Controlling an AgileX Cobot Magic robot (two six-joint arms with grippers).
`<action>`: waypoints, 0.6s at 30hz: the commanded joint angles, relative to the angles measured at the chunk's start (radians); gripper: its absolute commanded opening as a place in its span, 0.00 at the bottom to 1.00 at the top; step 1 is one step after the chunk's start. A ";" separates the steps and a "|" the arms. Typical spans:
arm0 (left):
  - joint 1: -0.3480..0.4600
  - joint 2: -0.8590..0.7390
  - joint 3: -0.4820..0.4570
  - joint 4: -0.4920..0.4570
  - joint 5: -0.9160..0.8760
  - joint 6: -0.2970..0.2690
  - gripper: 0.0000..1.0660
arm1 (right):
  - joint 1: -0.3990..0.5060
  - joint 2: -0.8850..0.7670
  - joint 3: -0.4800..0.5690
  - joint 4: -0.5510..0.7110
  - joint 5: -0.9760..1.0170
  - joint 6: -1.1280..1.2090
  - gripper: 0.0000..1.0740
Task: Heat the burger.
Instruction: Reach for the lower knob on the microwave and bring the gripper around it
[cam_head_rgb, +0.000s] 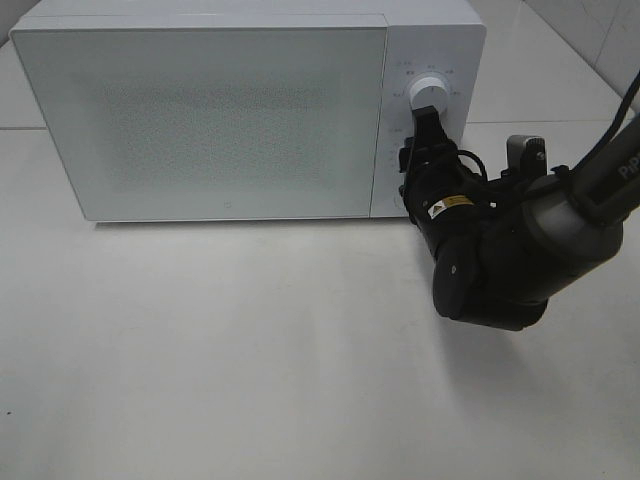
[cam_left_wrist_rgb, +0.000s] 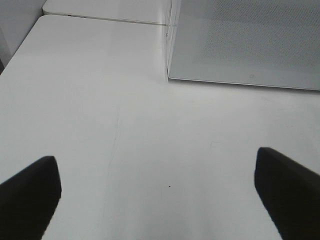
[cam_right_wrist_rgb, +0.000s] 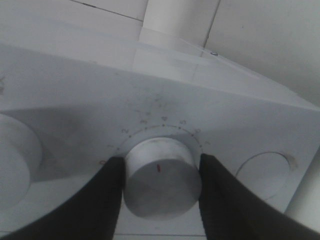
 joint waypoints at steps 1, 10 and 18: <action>0.002 -0.026 0.005 -0.003 -0.001 -0.004 0.92 | -0.004 -0.002 -0.016 -0.062 0.015 0.087 0.02; 0.002 -0.026 0.005 -0.003 -0.001 -0.004 0.92 | -0.004 -0.002 -0.016 -0.057 0.015 0.355 0.03; 0.002 -0.026 0.005 -0.003 -0.001 -0.004 0.92 | -0.004 -0.002 -0.016 -0.046 0.016 0.494 0.03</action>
